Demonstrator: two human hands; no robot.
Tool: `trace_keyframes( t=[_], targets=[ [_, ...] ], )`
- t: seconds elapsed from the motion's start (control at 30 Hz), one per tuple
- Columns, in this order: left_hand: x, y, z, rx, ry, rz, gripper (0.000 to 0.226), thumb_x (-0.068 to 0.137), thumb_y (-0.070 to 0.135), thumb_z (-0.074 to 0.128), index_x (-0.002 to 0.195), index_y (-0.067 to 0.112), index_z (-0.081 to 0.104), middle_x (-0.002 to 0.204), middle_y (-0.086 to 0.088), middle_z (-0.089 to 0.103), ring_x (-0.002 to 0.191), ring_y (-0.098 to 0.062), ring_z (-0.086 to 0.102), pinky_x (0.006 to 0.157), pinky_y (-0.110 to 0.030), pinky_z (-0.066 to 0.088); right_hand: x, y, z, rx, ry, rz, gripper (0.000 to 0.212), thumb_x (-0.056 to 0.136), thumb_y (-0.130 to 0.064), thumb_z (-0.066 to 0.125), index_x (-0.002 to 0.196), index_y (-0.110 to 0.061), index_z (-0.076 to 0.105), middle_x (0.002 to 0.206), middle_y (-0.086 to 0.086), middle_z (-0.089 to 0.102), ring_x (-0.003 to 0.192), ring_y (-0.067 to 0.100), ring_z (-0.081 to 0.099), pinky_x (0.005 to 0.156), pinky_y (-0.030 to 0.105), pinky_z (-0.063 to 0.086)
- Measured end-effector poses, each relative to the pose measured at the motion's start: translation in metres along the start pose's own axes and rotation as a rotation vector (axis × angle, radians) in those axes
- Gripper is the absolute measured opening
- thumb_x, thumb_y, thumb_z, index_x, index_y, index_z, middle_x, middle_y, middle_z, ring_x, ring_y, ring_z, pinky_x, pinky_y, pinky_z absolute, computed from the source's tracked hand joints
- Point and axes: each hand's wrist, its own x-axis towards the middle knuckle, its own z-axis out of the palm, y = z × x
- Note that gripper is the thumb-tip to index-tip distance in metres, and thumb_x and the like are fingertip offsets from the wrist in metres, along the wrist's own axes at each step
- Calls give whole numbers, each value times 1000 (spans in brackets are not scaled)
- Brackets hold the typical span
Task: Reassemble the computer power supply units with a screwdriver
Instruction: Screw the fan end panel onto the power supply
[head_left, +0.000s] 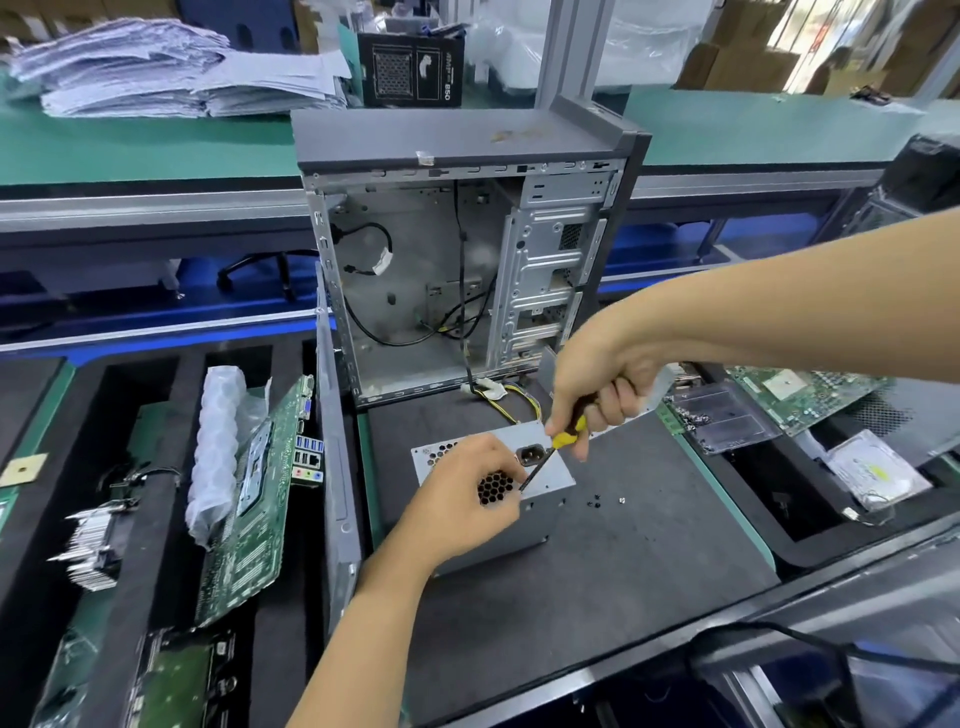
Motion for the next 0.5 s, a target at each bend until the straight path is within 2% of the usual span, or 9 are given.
trace_keyframes(
  t=[0.03,0.13,0.2,0.3,0.37,0.4,0.43,0.5],
  targets=[
    [0,-1,0,40,-15,21,13,79,8,70,91,13,73,94,10,59,94,-7,52,87,-11,36,1,4,-2,-39,-10,-12,41,100,-35,43,98,1,61,48,-5,30,30,5,20,32,14,13],
    [1,-2,0,44,-7,39,12,82,10,74,93,12,76,95,10,58,95,-4,50,86,-8,32,0,4,1,-376,109,-127,56,102,-44,32,90,-1,66,53,-2,39,39,11,27,41,19,22],
    [0,0,-1,16,-1,31,12,81,7,75,92,11,76,96,7,59,96,-5,51,88,-9,33,-4,1,9,-562,177,-169,56,102,-41,29,81,-5,66,59,1,47,43,14,32,46,22,29],
    [0,1,0,3,11,28,12,79,6,75,89,13,75,96,7,60,96,-6,52,87,-11,35,-9,-2,25,-1025,417,-293,45,102,-35,35,70,-12,56,73,3,62,52,15,41,50,27,33],
    [0,0,0,0,13,23,13,79,6,74,89,13,76,94,10,59,95,-5,52,87,-12,36,-13,-1,38,-1387,712,-433,31,98,-22,44,69,-12,45,69,0,54,52,17,38,46,25,25],
    [0,-1,0,-9,15,21,12,80,5,74,89,12,76,93,11,59,94,-5,53,86,-12,37,-14,1,42,-1510,829,-514,22,93,-12,46,71,-12,45,69,0,50,50,16,34,45,24,21],
    [0,-2,0,-25,19,20,10,81,5,73,88,12,77,92,11,59,92,-4,53,86,-12,37,-16,5,45,-1603,882,-589,15,88,-6,46,75,-13,48,71,0,48,50,16,32,45,25,18],
    [0,-2,1,-64,38,7,7,82,5,74,86,10,76,91,12,62,92,-3,57,85,-14,41,-21,10,50,-1774,879,-546,13,81,-7,49,86,-17,54,73,-2,43,51,14,37,43,26,18]
  ],
)
